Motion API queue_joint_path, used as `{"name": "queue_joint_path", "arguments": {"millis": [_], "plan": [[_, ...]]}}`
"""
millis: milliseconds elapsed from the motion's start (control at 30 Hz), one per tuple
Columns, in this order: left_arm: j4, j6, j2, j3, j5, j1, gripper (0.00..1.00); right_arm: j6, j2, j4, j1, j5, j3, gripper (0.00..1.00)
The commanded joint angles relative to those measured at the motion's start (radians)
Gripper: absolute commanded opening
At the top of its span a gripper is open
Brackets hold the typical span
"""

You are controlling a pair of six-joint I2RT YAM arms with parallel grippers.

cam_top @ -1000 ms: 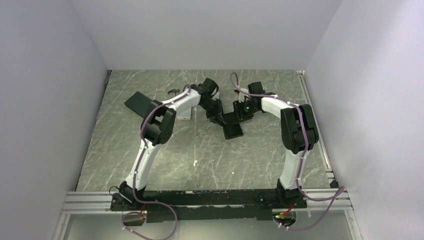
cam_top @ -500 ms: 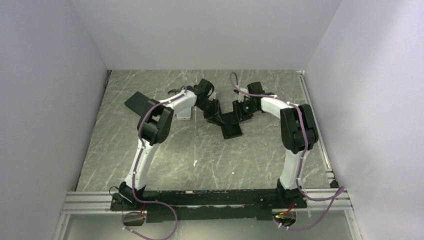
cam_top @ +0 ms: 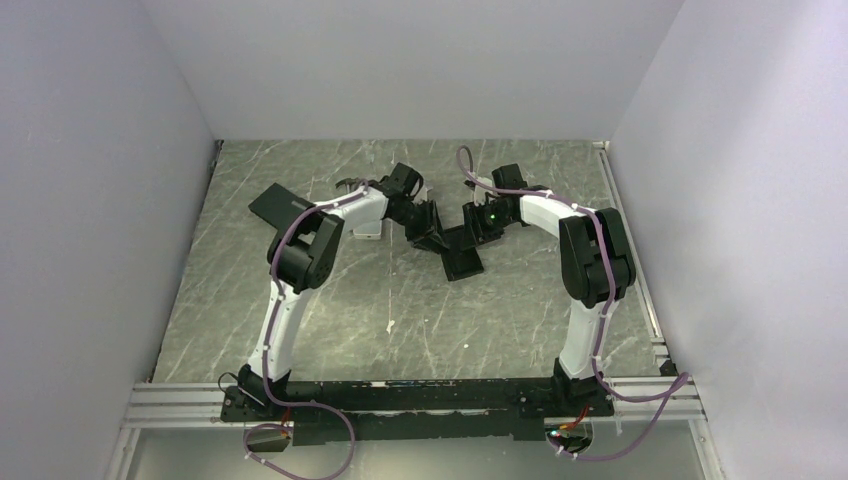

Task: Fold the paper box
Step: Close the paper box at the center of the board.

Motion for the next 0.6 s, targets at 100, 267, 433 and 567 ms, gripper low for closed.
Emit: {"name": "queue_joint_path", "arguments": {"millis": [100,267,433,567], "plan": [[0.088,-0.048,-0.074,-0.065,0.017,-0.035,0.43,-0.035,0.024,-0.050,0.027,-0.002,-0.018,0.35],[0.145,-0.088,-0.108,-0.117,0.043,-0.018,0.34,-0.039,0.022,-0.051,0.026,-0.002,-0.018,0.35],[0.184,-0.102,-0.123,-0.151,0.070,-0.013,0.35,-0.037,0.021,-0.050,0.026,0.001,-0.018,0.35],[0.220,-0.116,-0.148,-0.184,0.084,-0.009,0.43,-0.037,0.021,-0.051,0.026,0.001,-0.018,0.36]]}}
